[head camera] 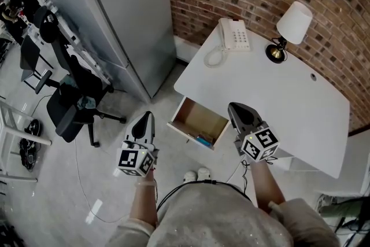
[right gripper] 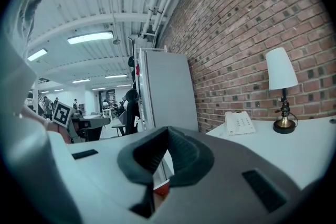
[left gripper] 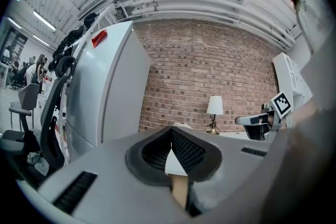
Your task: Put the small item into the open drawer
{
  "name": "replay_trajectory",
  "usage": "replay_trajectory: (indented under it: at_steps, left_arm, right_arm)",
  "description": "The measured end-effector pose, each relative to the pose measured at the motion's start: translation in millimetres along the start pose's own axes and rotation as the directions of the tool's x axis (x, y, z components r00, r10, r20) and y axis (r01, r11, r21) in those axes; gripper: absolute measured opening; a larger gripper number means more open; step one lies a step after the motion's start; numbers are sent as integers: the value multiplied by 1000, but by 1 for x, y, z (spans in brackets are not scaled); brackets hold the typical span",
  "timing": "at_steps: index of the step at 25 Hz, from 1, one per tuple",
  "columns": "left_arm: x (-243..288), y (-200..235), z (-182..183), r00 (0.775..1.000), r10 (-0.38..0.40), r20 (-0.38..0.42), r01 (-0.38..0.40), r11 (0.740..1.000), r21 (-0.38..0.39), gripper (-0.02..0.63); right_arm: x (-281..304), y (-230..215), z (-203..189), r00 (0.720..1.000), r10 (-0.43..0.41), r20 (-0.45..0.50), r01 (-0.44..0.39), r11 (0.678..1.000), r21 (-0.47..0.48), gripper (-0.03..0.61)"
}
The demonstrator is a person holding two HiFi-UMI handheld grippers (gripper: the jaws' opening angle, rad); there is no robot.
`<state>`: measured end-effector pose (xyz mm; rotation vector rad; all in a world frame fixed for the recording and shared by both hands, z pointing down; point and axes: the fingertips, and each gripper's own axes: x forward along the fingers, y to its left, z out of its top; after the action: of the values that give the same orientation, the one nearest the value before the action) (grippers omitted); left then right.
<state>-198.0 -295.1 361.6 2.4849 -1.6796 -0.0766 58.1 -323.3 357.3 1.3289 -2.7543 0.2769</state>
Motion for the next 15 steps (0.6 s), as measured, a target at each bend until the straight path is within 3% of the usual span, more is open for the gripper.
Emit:
replay_trajectory:
  at_steps: [15]
  left_arm:
    - [-2,8,-5,1000,22,-4,-22,1000,-14,6]
  right_arm:
    - [10,3,-8,1000,20,-16,-20,1000,14,5]
